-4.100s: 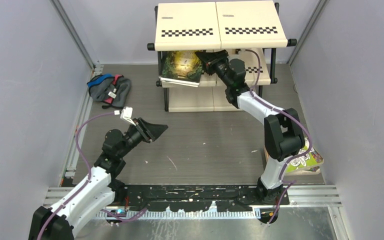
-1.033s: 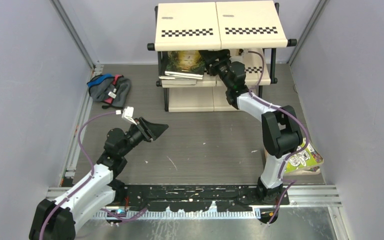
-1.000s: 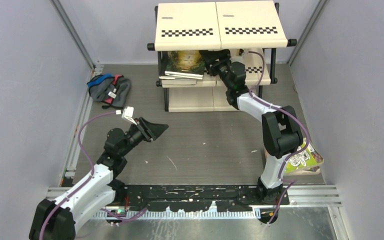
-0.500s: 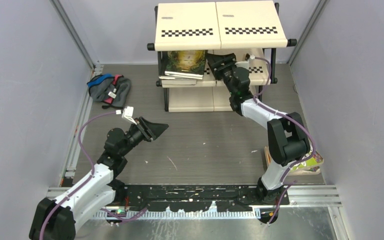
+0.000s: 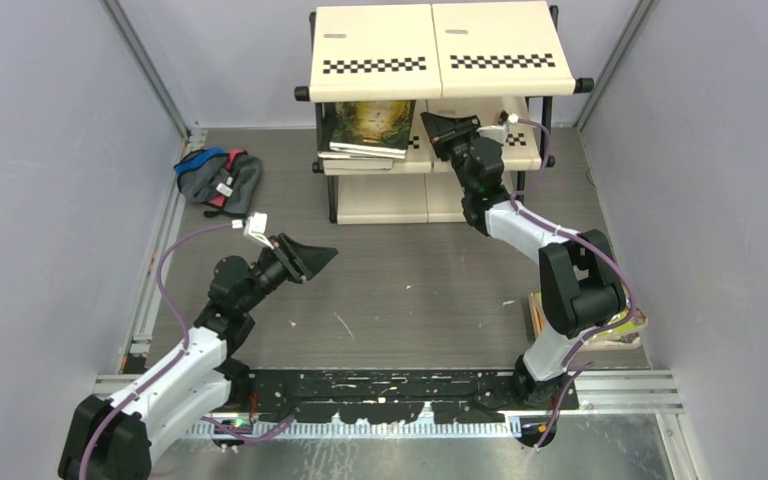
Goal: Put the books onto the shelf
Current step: Place the book on the shelf, then adjust the book on the shelf.
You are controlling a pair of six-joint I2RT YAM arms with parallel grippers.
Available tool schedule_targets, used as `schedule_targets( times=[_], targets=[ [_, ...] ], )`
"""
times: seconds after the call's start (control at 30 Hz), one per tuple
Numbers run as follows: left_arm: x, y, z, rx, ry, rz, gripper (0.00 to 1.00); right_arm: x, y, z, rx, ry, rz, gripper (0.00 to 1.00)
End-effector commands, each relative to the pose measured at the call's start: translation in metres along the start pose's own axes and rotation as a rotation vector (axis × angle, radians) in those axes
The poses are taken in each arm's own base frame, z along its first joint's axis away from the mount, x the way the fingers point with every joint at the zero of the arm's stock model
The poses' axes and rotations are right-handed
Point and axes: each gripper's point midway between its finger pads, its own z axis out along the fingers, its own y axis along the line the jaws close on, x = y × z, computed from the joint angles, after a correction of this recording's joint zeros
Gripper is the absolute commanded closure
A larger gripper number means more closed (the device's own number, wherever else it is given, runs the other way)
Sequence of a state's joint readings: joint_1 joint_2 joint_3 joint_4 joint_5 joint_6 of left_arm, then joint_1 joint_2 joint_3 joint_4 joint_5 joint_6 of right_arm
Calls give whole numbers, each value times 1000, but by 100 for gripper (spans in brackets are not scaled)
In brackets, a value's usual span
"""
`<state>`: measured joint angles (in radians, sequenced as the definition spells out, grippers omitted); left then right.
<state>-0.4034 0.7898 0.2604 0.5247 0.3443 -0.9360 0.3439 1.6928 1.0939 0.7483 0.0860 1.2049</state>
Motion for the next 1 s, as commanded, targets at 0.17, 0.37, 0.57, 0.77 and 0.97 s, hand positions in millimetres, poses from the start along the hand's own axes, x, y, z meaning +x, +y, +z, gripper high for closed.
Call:
schedule_targets(
  times=[0.17,0.37,0.57,0.77,0.97],
  targets=[
    [-14,-13,-1,42,-47,24,39,-16,42,2,-101,-45,-2,88],
    [-13,-11,-1,38,-46,23,39,-13,47,7,-112,-34,0,92],
    [-15,-12,-1,39,-51,24,39,-7,49,14,-112,-20,9,92],
    [-14,-12,-3,37,-50,28,39,-2,47,15,-108,-21,8,92],
    [-14,-9,-3,33,-51,29,39,1,44,17,-103,-15,5,92]
  ],
)
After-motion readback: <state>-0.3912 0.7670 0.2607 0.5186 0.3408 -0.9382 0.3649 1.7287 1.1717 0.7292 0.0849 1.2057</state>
